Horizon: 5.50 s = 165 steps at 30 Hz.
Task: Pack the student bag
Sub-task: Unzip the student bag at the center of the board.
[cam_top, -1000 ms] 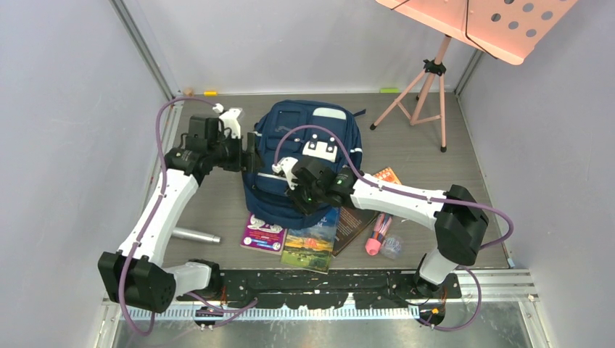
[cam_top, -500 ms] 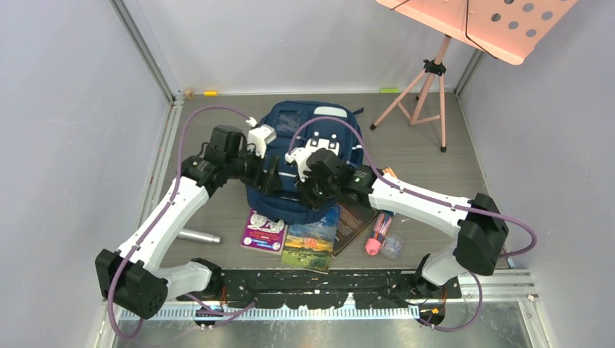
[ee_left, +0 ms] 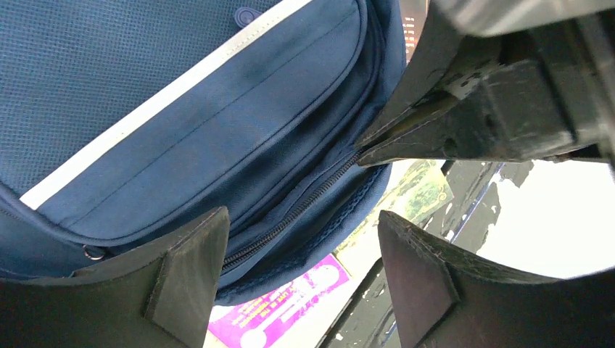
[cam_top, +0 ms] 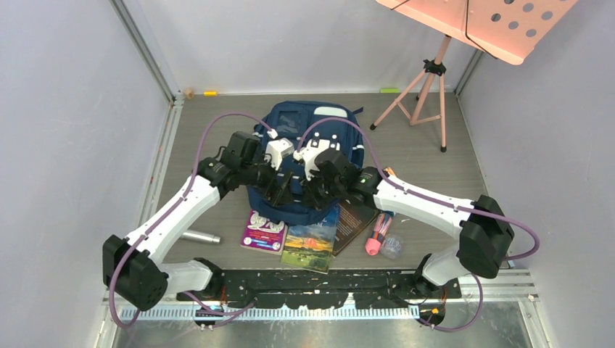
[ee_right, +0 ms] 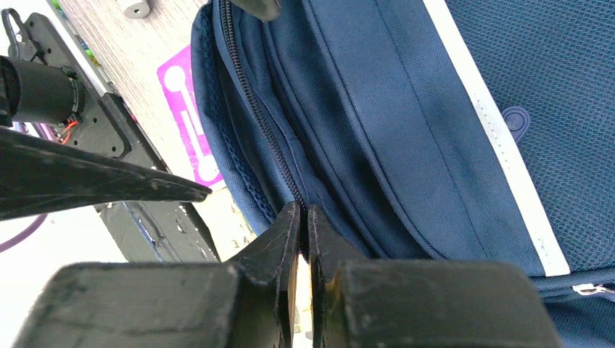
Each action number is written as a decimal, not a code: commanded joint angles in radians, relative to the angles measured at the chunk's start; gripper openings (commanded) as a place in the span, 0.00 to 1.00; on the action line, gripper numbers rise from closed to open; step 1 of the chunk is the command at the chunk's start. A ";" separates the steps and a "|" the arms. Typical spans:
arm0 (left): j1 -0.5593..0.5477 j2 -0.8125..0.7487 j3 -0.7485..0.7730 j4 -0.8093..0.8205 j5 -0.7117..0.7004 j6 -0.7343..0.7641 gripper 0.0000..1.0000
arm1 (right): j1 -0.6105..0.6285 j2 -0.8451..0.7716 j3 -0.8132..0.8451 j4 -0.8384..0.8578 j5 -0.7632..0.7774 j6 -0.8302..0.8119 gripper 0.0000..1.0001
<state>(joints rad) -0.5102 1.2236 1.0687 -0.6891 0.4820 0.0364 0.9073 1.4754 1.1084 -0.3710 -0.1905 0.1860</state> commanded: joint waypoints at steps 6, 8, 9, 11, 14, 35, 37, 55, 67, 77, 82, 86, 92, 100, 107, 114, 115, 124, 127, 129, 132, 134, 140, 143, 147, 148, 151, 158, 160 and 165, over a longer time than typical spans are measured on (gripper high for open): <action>-0.033 0.043 -0.005 0.039 -0.025 0.022 0.72 | -0.008 -0.097 -0.009 0.113 -0.056 0.028 0.12; -0.035 0.045 -0.008 0.050 -0.028 0.016 0.68 | -0.010 -0.099 -0.014 0.116 -0.062 0.028 0.12; -0.036 0.046 -0.010 0.055 -0.032 0.014 0.66 | -0.010 -0.100 -0.015 0.116 -0.064 0.027 0.12; -0.039 0.047 -0.014 0.064 -0.037 0.009 0.61 | -0.010 -0.101 -0.016 0.117 -0.068 0.028 0.12; -0.044 0.055 -0.020 0.063 -0.037 0.009 0.60 | -0.010 -0.104 -0.021 0.120 -0.065 0.033 0.12; -0.043 -0.042 -0.080 0.149 -0.072 0.010 0.60 | -0.044 -0.151 -0.072 0.181 -0.118 0.072 0.10; -0.044 -0.032 -0.076 0.151 -0.074 0.005 0.56 | -0.044 -0.149 -0.074 0.181 -0.125 0.071 0.10; -0.044 -0.058 -0.089 0.172 -0.027 -0.023 0.00 | -0.075 -0.186 -0.084 0.188 -0.099 0.084 0.48; -0.044 -0.119 -0.102 0.200 -0.025 -0.030 0.00 | -0.077 -0.132 -0.085 0.203 -0.132 0.077 0.53; -0.044 -0.119 -0.102 0.197 -0.010 -0.031 0.00 | -0.079 -0.071 -0.068 0.204 -0.081 0.054 0.43; -0.044 -0.117 -0.104 0.197 -0.004 -0.031 0.00 | -0.084 -0.048 -0.055 0.199 -0.065 0.034 0.37; -0.043 -0.116 -0.103 0.194 -0.012 -0.030 0.00 | -0.087 -0.057 -0.049 0.200 -0.055 0.033 0.22; -0.044 -0.130 -0.103 0.197 -0.020 -0.026 0.13 | -0.088 -0.114 -0.046 0.203 -0.071 0.035 0.13; -0.044 -0.131 -0.101 0.197 -0.027 -0.023 0.16 | -0.091 -0.117 -0.044 0.199 -0.088 0.035 0.01; -0.044 -0.101 -0.090 0.215 -0.014 -0.010 0.59 | -0.091 -0.148 -0.030 0.193 -0.127 0.039 0.05; -0.044 -0.032 -0.057 0.214 -0.004 -0.014 0.57 | -0.092 -0.159 -0.035 0.193 -0.147 0.039 0.05; -0.044 -0.028 -0.056 0.214 -0.007 -0.015 0.57 | -0.093 -0.160 -0.037 0.193 -0.151 0.039 0.05; -0.044 -0.034 -0.062 0.228 -0.030 -0.027 0.08 | -0.093 -0.161 -0.051 0.189 -0.153 0.037 0.04; -0.044 -0.049 -0.059 0.229 -0.036 -0.030 0.00 | -0.093 -0.166 -0.052 0.183 -0.140 0.037 0.08; -0.044 -0.074 -0.066 0.246 -0.040 -0.030 0.00 | -0.092 -0.175 -0.053 0.181 -0.125 0.038 0.16; -0.044 -0.117 -0.091 0.281 -0.038 -0.058 0.00 | -0.092 -0.178 -0.051 0.184 -0.116 0.038 0.33; -0.044 -0.135 -0.097 0.291 -0.034 -0.061 0.00 | -0.093 -0.167 -0.044 0.184 -0.116 0.038 0.44; -0.043 -0.151 -0.098 0.292 -0.032 -0.066 0.00 | -0.093 -0.118 -0.026 0.183 -0.132 0.039 0.45; -0.044 -0.160 -0.099 0.298 -0.026 -0.068 0.00 | -0.093 -0.100 -0.024 0.181 -0.119 0.034 0.31; -0.044 -0.177 -0.105 0.302 -0.021 -0.060 0.01 | -0.093 -0.113 -0.016 0.181 -0.055 0.033 0.03; -0.044 -0.179 -0.105 0.297 -0.028 -0.046 0.10 | -0.092 -0.121 -0.013 0.184 -0.047 0.031 0.01; -0.044 -0.176 -0.105 0.287 -0.057 -0.014 0.52 | -0.093 -0.164 -0.005 0.199 -0.035 0.024 0.01; -0.045 -0.100 -0.069 0.249 -0.078 0.020 0.82 | -0.093 -0.183 0.023 0.207 -0.036 0.006 0.00; -0.045 -0.092 -0.073 0.243 -0.084 0.030 0.85 | -0.093 -0.192 0.024 0.213 -0.029 0.009 0.00; -0.053 -0.107 -0.090 0.246 -0.157 0.051 0.90 | -0.093 -0.221 0.023 0.222 -0.032 0.005 0.00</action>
<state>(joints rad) -0.5556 1.1370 0.9627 -0.4606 0.3904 0.0532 0.8162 1.3342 1.0698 -0.2352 -0.2321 0.2005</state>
